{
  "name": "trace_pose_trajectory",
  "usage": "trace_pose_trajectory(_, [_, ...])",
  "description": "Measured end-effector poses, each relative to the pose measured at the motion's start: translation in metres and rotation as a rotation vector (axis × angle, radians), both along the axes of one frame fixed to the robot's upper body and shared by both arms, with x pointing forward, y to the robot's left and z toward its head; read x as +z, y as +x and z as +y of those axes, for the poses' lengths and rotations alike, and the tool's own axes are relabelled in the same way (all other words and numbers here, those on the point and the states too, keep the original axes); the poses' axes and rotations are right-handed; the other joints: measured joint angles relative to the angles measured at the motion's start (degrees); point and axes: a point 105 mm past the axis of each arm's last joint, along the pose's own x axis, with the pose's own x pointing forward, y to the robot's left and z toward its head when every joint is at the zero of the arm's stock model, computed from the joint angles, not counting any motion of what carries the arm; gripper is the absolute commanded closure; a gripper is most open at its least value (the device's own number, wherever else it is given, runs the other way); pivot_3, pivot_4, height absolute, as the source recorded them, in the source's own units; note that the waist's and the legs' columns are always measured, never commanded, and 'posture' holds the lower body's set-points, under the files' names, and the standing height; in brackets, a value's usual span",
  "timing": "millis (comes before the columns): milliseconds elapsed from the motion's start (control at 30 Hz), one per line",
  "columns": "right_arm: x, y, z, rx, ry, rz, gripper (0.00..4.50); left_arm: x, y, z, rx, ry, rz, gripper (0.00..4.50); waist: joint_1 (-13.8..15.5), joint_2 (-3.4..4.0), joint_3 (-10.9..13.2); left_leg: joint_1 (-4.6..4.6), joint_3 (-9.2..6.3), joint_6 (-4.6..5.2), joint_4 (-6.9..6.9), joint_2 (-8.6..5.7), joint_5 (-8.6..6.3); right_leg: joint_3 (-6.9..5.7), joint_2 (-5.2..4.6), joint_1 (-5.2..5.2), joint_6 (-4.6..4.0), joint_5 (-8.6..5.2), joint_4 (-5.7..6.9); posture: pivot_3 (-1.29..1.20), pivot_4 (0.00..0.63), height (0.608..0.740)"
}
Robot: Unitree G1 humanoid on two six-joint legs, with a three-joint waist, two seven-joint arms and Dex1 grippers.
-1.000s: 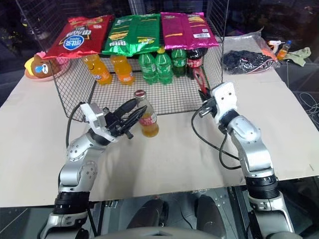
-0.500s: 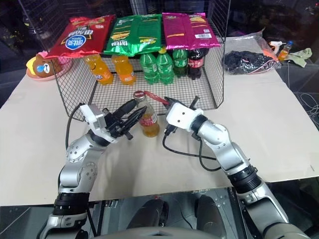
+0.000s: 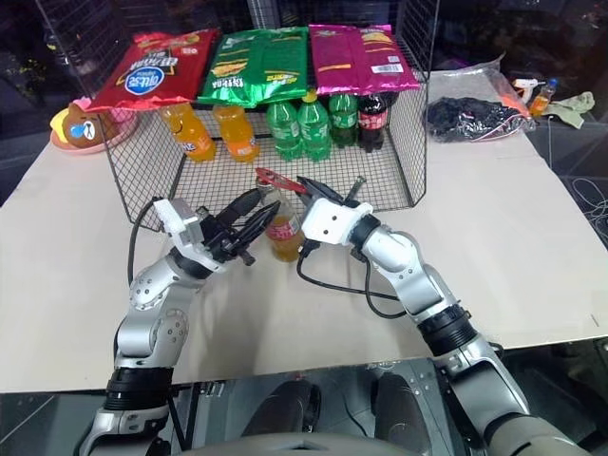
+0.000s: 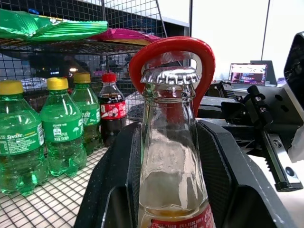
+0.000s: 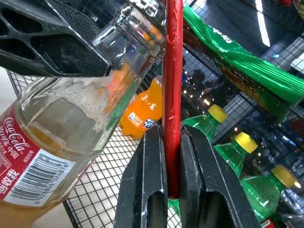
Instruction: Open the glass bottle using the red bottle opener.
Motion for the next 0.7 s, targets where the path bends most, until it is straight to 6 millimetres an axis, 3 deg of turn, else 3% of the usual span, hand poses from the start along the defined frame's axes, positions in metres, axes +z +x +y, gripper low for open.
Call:
trace_pose_trajectory(400, [0.001,0.01,-0.003,-0.008,-0.089,-0.209,4.5,-0.001,0.001,0.0,0.0,0.001,0.007,3.29,-0.1,0.01,-0.02,0.16,0.02,-0.01,-0.03,0.0,0.01,0.01,0.02,0.13,0.0,0.0,0.0,0.0,0.15,0.74])
trace_pose_trajectory(700, [0.016,0.019,-0.013,0.008,-0.231,-0.414,4.5,-0.001,0.001,0.0,0.001,0.001,0.01,3.29,-0.05,0.02,-0.01,0.44,0.09,-0.01,-0.13,0.0,0.01,0.07,0.02,0.33,-0.01,-0.01,-0.01,0.0,0.15,0.74])
